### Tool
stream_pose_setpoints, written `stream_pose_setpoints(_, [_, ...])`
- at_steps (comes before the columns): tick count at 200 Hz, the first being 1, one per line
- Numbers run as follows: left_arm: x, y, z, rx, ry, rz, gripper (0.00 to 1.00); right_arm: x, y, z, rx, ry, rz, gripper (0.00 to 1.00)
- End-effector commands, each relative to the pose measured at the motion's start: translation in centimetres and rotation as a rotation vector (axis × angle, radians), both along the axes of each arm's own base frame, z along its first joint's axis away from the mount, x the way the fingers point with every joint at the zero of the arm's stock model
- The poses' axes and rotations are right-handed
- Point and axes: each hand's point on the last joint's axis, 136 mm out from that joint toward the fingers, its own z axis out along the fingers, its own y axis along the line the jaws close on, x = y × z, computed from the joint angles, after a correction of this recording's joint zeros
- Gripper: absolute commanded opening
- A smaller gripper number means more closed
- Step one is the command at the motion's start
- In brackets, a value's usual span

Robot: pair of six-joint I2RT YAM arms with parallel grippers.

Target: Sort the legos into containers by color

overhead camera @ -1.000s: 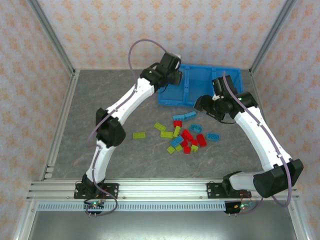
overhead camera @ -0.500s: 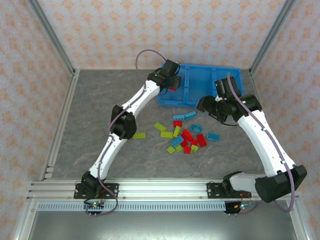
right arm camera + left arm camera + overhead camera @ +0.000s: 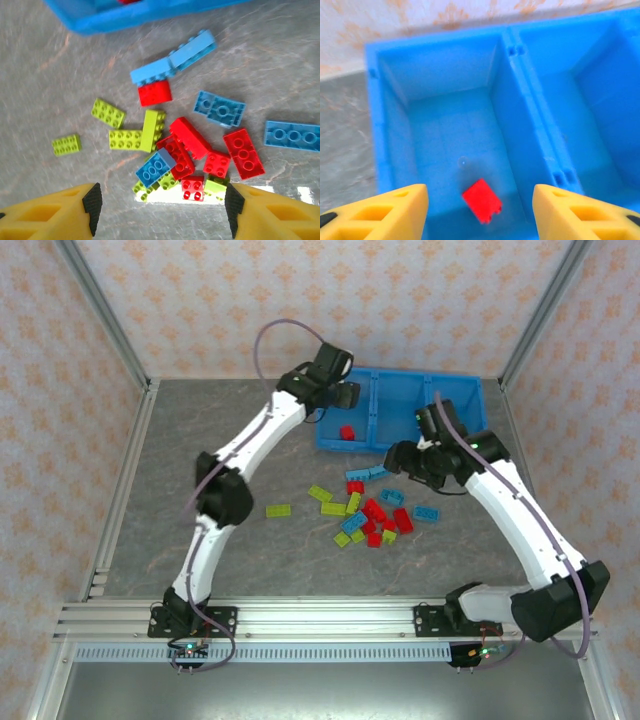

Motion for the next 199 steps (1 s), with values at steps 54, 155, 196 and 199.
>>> stream_pose_setpoints(54, [-16.9, 13.6, 6.4, 0.153, -0.091, 0.032, 0.6, 1.3, 11.7, -8.7, -0.241, 0.064, 0.487, 0.71])
stream_pose_setpoints(155, [-29.2, 14.4, -0.3, 0.134, 0.0, -0.34, 0.97, 6.8, 15.3, -18.8, -0.442, 0.165, 0.67, 0.79])
stream_pose_setpoints(196, [-32.4, 12.5, -1.6, 0.071, -0.01, -0.547, 0.96, 6.2, 15.7, -20.6, -0.425, 0.242, 0.662, 0.65])
stream_pose_setpoints(199, [-32.6, 12.4, -1.7, 0.07, -0.01, -0.562, 0.96, 6.2, 15.7, -20.7, -0.427, 0.247, 0.659, 0.64])
